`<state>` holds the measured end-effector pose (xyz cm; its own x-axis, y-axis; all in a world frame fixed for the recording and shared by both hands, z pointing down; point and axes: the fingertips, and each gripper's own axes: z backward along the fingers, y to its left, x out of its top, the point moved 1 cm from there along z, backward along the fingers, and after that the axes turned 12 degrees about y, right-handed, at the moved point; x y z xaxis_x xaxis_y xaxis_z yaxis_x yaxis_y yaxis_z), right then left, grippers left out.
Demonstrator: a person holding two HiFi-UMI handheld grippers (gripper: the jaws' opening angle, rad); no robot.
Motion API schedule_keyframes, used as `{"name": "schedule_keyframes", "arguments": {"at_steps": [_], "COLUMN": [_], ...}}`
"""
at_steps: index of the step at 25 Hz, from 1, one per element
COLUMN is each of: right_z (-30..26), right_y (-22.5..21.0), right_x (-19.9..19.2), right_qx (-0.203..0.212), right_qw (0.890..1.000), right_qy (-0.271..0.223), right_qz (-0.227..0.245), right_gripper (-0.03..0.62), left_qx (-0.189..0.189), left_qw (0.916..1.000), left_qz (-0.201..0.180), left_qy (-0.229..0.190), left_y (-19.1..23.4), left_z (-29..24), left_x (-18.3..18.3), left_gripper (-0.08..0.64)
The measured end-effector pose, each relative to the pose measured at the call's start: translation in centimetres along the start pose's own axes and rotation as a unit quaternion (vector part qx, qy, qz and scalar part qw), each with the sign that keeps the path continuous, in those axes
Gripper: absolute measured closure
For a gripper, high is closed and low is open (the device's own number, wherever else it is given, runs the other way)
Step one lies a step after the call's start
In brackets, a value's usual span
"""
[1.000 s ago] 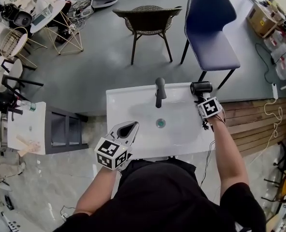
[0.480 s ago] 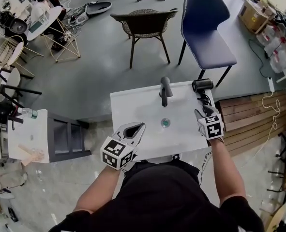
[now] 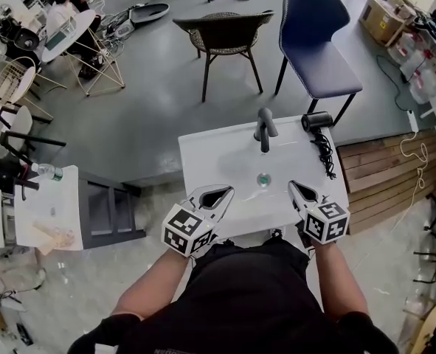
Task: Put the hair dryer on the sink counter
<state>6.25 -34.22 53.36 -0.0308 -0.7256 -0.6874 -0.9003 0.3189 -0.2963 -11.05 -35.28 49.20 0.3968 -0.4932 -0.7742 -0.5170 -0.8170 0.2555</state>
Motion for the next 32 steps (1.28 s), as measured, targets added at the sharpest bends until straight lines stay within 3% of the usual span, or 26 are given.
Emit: {"name": "schedule_keyframes", "arguments": {"at_steps": [8,17,32], "right_z": [0.9,5.3,13.1], "right_y": [5.1,3.9,-0.1], "right_x": [0.3,0.2,-9.1], "right_qx": [0.062,0.103,0.167], "right_qw": [0.997,0.99,0.976], "right_qy": [-0.019,-0.024,0.013], "right_qz": [0.034,0.097,0.141], "right_gripper": [0.589,0.589,0.589], "left_qx": [0.021,0.074,0.122], "left_qw": [0.9996,0.9949,0.9873], "left_qz": [0.002,0.051,0.089], "left_qy": [-0.018,-0.046,-0.049], "left_y": [-1.3,-6.3,-20.1], "left_z": [2.0,0.6,-2.6], "left_x": [0.0,-0.2,-3.3], "left_gripper": [0.56,0.56,0.56]}}
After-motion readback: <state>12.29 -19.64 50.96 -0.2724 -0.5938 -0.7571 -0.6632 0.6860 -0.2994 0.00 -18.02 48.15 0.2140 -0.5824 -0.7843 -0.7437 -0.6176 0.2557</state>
